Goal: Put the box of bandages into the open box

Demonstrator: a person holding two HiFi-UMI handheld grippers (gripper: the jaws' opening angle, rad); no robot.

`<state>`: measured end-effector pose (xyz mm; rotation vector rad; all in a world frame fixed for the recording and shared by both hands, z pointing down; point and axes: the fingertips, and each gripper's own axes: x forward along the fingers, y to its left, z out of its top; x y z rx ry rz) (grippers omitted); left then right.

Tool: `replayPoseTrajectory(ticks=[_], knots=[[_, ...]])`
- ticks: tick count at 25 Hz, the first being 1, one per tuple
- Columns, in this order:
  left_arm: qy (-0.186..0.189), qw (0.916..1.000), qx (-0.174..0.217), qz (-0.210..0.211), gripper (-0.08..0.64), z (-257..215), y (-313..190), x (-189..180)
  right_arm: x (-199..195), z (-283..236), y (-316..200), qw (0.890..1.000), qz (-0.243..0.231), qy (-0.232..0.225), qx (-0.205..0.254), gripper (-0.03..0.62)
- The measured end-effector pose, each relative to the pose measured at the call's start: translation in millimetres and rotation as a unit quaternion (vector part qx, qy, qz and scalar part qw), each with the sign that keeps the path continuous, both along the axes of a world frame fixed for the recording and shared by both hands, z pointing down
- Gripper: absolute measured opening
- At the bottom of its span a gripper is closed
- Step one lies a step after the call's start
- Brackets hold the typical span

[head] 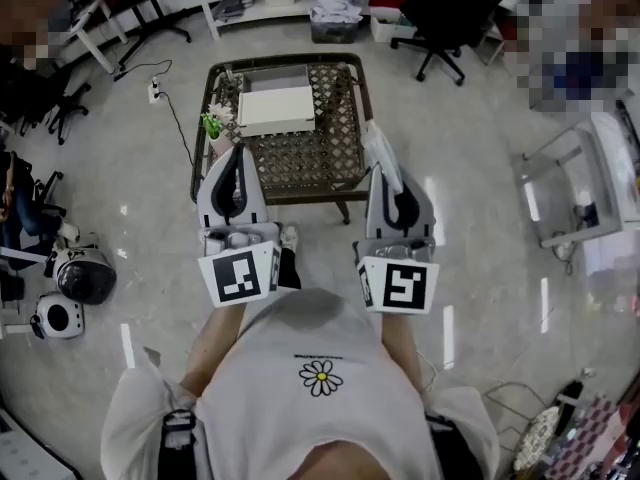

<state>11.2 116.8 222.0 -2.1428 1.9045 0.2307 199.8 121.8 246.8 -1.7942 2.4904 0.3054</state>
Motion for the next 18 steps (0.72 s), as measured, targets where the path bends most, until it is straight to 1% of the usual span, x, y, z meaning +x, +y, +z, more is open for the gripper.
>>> replayPoseTrajectory(ticks=[2,4,7,10,12,14,18], knots=[[0.019,0.9998,0.007,0.003,0.025,-2.7,-22.5,-6.2,-15.1,3.1,-37.2,1.000,-0.006,0.016,-0.001,0.046],[0.020,0.9997,0.010,0.000,0.025,-3.4,-49.3,-12.1,-30.7,1.2,-74.3,1.000,-0.011,0.018,0.002,0.046],[0.019,0.9998,-0.005,-0.010,0.025,2.7,-91.2,-29.2,-55.3,0.5,-119.9,1.000,-0.021,0.020,0.007,0.046],[0.021,0.9994,-0.016,-0.023,0.025,10.0,-130.7,-55.2,-79.3,7.2,-158.5,0.999,-0.026,0.032,0.004,0.046],[0.016,0.9993,-0.016,-0.030,0.025,12.6,-156.5,-72.0,-93.8,11.8,-182.8,0.999,-0.023,0.042,0.001,0.046],[0.002,0.9993,-0.016,-0.035,0.025,16.8,-181.9,-86.2,-107.4,18.0,-206.2,0.998,-0.017,0.052,-0.006,0.046],[-0.015,0.9992,-0.018,-0.034,0.025,19.6,-233.0,-106.8,-129.8,25.7,-252.0,0.997,-0.009,0.071,-0.025,0.046]])
